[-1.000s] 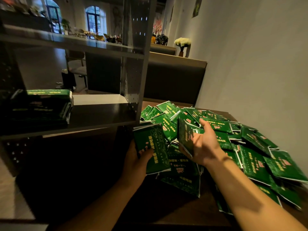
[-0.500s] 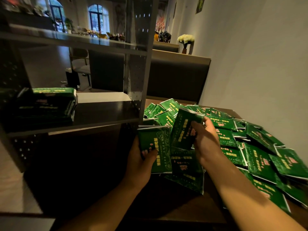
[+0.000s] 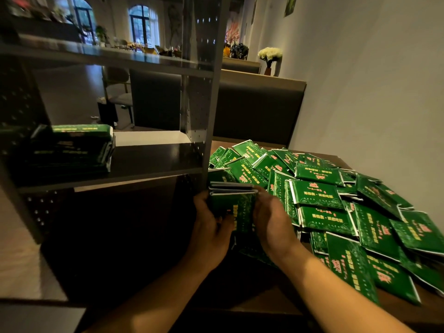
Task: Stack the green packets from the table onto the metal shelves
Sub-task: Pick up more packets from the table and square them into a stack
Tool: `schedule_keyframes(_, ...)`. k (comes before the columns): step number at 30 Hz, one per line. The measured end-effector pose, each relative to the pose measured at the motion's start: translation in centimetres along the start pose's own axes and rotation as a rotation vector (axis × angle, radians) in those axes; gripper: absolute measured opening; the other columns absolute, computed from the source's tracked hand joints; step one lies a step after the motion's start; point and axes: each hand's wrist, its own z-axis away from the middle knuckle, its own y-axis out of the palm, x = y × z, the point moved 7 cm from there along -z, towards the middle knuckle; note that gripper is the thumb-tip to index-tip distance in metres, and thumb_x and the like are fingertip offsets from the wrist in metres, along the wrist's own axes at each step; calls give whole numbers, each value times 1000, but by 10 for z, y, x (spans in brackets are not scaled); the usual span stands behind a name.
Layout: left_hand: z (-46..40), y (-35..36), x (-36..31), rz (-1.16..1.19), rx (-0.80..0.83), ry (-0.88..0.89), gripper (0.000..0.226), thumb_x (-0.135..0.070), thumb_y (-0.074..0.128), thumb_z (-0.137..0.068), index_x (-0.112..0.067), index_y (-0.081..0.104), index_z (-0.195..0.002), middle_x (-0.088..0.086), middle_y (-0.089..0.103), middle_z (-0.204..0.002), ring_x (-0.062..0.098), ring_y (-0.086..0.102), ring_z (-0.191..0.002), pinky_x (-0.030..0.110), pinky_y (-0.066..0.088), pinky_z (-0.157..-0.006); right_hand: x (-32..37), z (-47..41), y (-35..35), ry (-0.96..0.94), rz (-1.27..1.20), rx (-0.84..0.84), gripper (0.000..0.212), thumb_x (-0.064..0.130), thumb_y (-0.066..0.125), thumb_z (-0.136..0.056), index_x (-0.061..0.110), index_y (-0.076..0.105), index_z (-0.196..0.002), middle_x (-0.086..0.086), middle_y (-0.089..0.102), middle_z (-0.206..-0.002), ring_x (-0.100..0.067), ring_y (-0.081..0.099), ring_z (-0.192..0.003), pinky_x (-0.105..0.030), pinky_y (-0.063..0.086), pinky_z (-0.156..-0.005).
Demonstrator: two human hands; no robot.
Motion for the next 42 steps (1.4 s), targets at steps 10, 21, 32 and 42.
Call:
schedule_keyframes(10, -5, 2, 8, 81, 34, -74, 67, -13, 49, -80, -21, 28, -143, -12, 52, -130, -5, 51, -119, 12, 42, -96, -8, 8, 16, -125, 376, 49, 49, -1, 42, -93, 37, 46, -123, 10, 67, -113, -6, 62, -109, -26, 50, -91)
schedule_keyframes(21, 3, -24, -9, 166, -160, -189, 51, 1, 66, -82, -21, 51, -125, -6, 65, -110, 0, 64, -96, 13, 52, -72, 37, 23, 24, -260, 533, 72, 51, -3, 55, -92, 38, 34, -113, 10, 55, -114, -3, 63, -95, -30, 60, -75)
schedule_keyframes(32, 7, -70, -72, 549, -481, -308, 27, -6, 58, -91, -8, 59, -118, 10, 69, -105, 23, 67, -101, 25, 57, -72, 99, 48, 107, -706, 1122, 6, 48, 31, 52, -80, 19, 58, -126, -6, 49, -118, -23, 40, -107, -38, 41, -92)
schedule_keyframes(42, -23, -107, -85, 680, -593, -444, 24, -29, 62, -88, -19, 60, -110, 8, 66, -108, 21, 63, -92, 36, 52, -81, 112, 4, 165, -769, 1477, 118, 67, 26, 56, -92, 14, 27, -151, -9, 32, -152, -30, 29, -138, -39, 28, -113)
